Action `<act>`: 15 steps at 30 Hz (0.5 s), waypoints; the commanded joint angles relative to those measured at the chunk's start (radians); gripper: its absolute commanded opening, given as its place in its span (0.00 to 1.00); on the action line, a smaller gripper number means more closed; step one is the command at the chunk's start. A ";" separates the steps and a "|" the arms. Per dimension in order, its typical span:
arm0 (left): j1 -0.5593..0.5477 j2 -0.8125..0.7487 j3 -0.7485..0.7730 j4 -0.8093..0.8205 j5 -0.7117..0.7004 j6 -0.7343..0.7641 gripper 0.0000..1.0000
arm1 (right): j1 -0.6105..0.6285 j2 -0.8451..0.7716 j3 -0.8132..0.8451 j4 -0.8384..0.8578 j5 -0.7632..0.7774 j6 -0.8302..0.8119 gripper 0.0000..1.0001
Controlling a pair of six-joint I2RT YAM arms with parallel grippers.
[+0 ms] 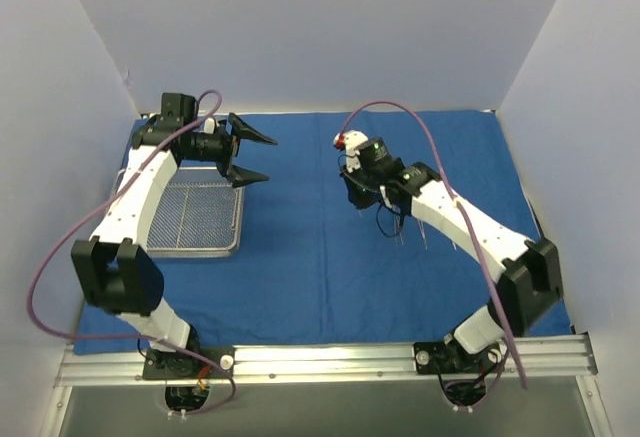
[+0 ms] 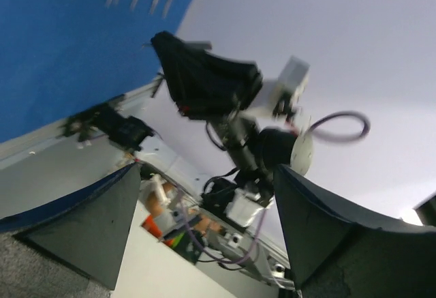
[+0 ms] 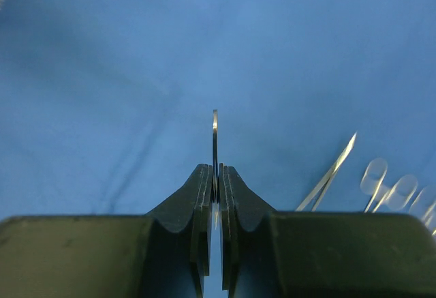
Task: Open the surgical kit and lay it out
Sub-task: Place the medical item in the surgical kit.
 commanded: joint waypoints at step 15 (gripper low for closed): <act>0.003 0.269 0.364 -0.414 -0.137 0.329 0.85 | -0.270 0.404 0.169 -0.319 -0.001 0.382 0.00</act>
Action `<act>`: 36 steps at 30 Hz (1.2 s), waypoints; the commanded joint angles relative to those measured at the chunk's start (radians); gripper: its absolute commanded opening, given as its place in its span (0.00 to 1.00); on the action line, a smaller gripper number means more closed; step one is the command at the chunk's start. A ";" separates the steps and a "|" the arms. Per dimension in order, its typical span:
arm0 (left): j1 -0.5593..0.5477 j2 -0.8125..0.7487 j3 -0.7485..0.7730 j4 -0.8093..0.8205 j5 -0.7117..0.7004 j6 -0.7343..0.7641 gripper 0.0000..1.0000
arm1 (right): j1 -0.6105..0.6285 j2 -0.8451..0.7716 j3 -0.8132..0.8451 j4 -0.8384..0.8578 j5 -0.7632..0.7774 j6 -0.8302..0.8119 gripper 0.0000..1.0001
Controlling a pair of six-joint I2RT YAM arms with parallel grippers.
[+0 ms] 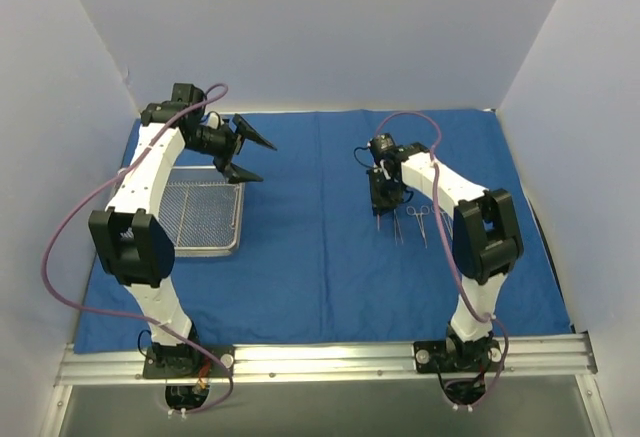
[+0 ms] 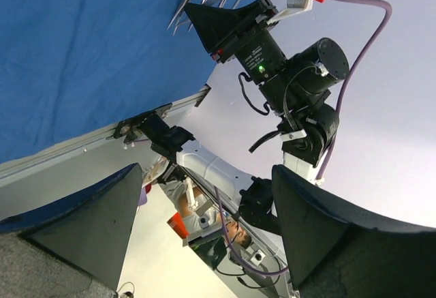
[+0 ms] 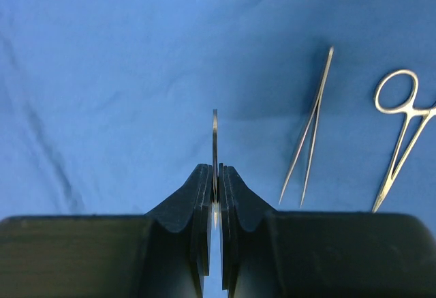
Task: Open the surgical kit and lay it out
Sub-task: Place the medical item in the surgical kit.
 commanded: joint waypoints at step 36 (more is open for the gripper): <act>-0.004 0.095 0.153 -0.130 0.020 0.081 0.85 | -0.015 0.179 0.024 -0.103 -0.017 0.071 0.21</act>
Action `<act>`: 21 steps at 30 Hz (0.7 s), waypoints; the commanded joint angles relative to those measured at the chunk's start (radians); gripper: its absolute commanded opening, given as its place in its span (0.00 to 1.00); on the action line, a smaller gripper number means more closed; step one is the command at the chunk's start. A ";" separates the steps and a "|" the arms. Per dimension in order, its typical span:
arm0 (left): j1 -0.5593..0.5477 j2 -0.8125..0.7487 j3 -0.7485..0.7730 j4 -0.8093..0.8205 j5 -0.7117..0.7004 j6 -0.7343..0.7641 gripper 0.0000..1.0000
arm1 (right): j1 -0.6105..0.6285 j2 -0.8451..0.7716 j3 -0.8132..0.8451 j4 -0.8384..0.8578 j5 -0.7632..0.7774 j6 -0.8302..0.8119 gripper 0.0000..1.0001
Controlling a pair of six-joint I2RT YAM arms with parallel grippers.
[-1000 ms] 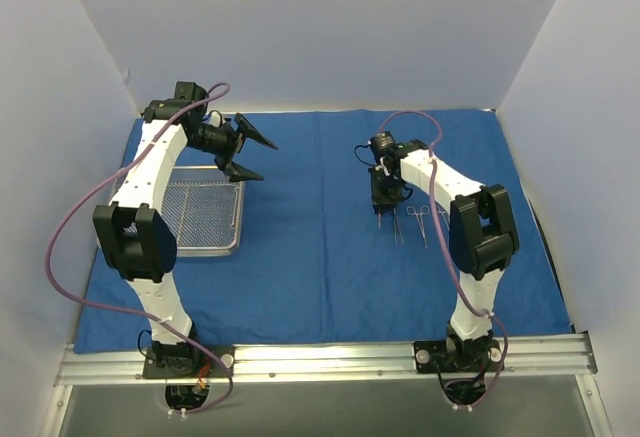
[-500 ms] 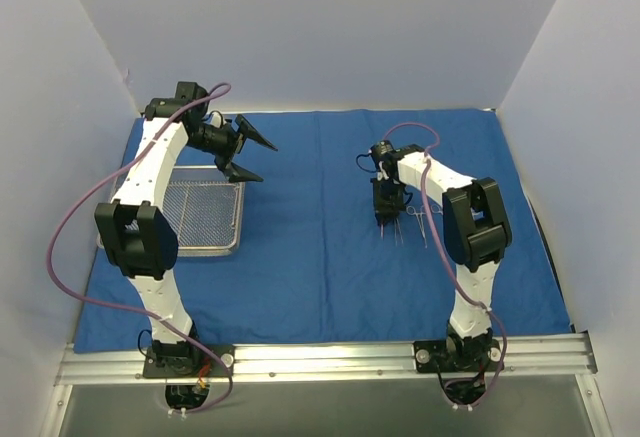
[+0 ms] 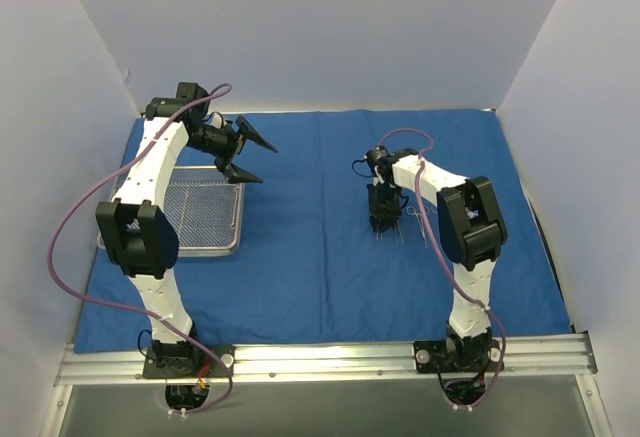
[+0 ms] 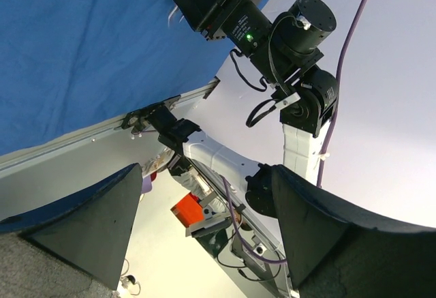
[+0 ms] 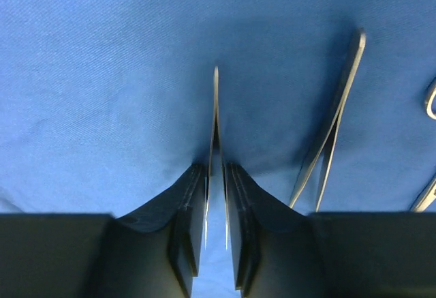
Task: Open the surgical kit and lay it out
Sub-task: Place the medical item in the surgical kit.
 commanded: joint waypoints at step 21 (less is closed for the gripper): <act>-0.004 -0.006 0.090 -0.103 -0.039 0.077 0.85 | 0.029 -0.086 0.085 -0.118 0.137 0.022 0.57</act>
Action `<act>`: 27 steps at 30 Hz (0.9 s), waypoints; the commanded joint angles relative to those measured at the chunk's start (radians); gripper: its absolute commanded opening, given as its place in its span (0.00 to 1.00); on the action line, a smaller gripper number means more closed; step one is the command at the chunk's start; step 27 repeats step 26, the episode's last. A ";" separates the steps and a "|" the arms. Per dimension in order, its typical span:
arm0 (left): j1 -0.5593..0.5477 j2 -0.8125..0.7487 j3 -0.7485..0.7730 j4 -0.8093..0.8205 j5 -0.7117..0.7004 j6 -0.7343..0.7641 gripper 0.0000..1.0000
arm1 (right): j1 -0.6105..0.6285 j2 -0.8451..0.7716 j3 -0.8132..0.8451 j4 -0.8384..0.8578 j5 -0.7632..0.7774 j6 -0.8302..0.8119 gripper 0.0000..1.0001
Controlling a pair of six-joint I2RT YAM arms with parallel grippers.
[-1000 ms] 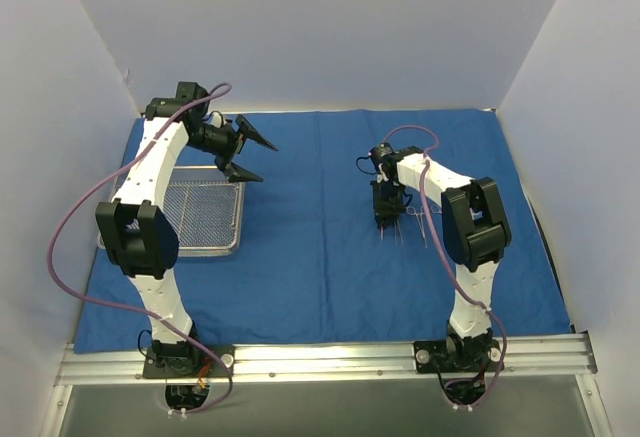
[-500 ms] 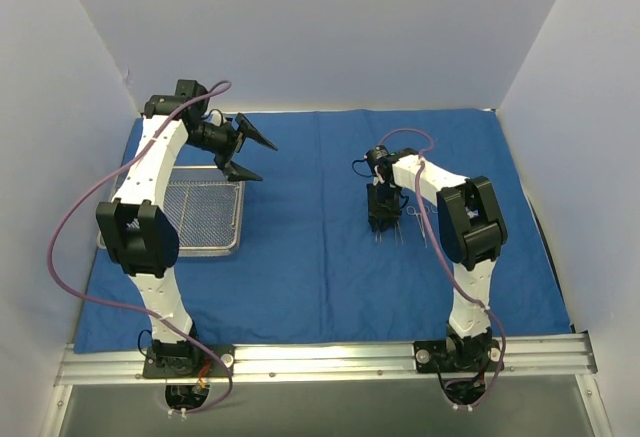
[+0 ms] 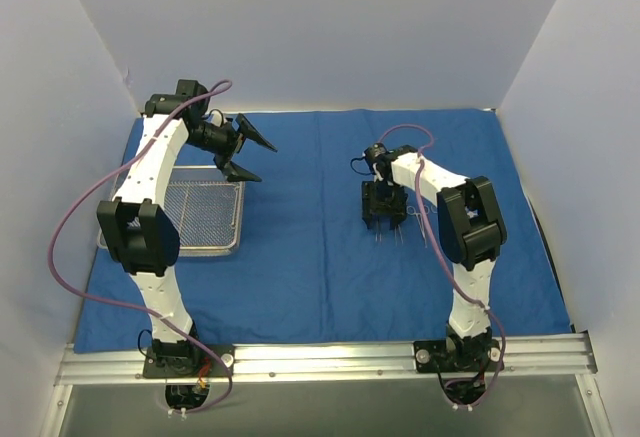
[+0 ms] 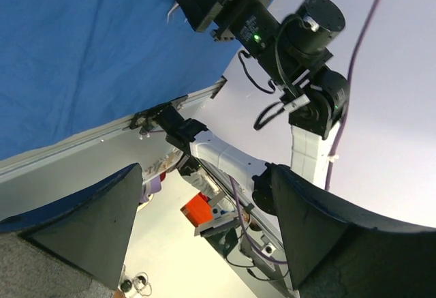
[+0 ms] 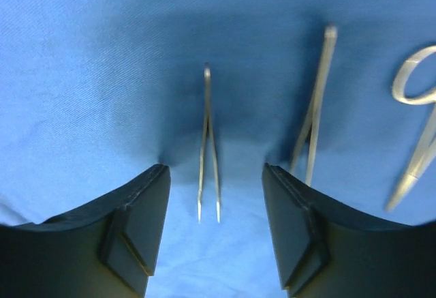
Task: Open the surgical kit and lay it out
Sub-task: Place the medical item in the surgical kit, then reset both arms
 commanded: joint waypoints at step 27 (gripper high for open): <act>-0.182 -0.699 -0.661 0.369 -0.590 0.049 0.94 | 0.025 -0.897 -0.659 0.508 0.044 0.212 1.00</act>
